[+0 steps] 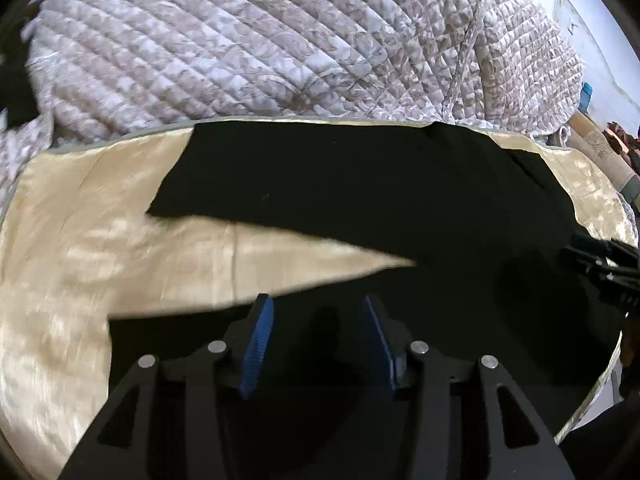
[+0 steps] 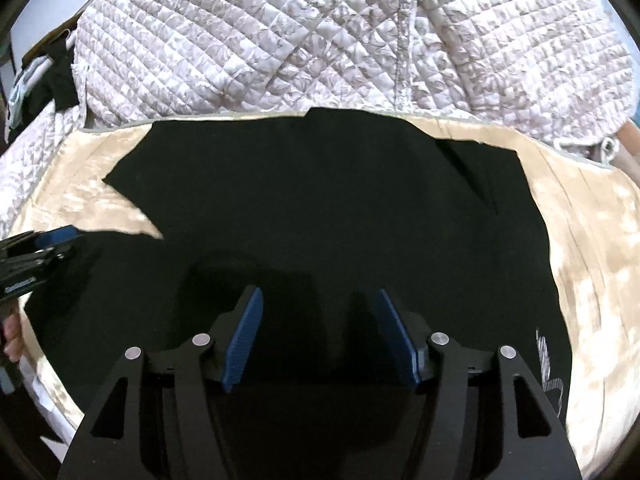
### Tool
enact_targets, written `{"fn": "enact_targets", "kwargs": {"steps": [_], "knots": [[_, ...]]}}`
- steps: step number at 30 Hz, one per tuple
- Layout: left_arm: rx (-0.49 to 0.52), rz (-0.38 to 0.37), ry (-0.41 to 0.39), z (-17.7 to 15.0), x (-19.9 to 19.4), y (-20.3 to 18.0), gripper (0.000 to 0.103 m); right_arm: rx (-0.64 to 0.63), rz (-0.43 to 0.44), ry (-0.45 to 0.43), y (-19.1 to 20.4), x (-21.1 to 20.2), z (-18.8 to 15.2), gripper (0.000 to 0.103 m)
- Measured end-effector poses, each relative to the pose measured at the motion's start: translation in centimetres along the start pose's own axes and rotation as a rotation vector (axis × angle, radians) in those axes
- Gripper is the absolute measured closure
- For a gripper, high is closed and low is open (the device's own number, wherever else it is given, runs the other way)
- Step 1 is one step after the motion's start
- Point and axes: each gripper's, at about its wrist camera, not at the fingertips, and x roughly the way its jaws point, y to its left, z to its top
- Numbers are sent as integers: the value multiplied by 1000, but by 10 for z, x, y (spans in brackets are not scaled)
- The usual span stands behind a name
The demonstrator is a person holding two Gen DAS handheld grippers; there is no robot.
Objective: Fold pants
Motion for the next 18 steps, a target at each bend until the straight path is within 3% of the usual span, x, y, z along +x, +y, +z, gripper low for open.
{"fn": "enact_targets", "kwargs": {"steps": [12, 18], "knots": [[59, 17, -41, 104, 88, 26, 40, -117, -7, 0, -58, 64, 93, 38], [107, -8, -47, 138, 132, 30, 37, -128, 12, 10, -83, 107, 130, 36]]}}
